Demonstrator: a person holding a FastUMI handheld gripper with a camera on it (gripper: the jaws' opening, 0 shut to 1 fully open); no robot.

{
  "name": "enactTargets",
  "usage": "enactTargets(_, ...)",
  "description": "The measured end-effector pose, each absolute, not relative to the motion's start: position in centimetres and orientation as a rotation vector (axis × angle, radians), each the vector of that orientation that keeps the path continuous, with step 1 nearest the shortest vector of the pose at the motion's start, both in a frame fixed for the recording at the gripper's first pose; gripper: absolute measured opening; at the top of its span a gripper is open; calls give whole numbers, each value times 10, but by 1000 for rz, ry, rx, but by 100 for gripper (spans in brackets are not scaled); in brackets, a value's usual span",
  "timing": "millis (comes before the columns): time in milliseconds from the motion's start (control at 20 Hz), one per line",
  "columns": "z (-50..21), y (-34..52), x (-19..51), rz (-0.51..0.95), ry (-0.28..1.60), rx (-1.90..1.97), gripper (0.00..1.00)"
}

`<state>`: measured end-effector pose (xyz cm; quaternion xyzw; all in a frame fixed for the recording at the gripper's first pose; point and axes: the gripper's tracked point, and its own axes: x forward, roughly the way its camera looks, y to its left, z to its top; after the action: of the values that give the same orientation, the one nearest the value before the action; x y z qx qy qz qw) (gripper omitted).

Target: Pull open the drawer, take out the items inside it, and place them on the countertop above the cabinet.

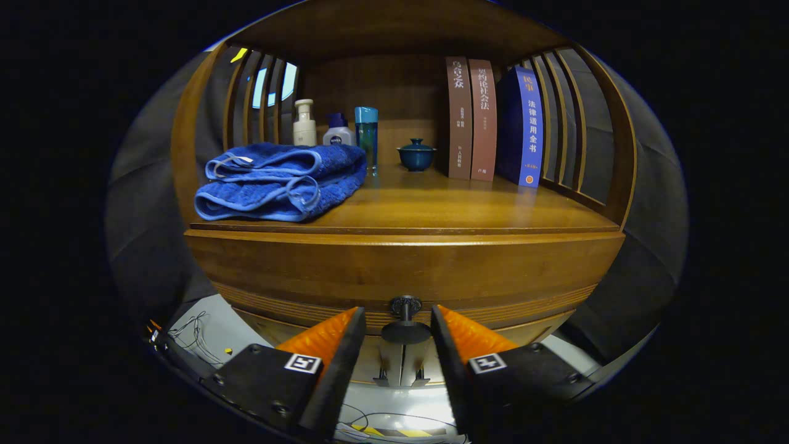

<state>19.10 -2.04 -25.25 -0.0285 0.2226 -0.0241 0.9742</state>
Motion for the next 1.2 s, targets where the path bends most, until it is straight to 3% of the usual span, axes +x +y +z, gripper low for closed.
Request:
enactTargets(100,-259,-24,196,-55,470,-56,62)
enactTargets(300,-260,-23,194,-51,479,-64,45)
enactTargets(400,-259,-26,194,-47,476,-65,45)
enactTargets(450,-262,-23,195,-44,479,-63,33)
enactTargets(800,-262,-23,181,-45,516,-66,33)
enactTargets(1200,-261,-22,108,-37,556,-70,33)
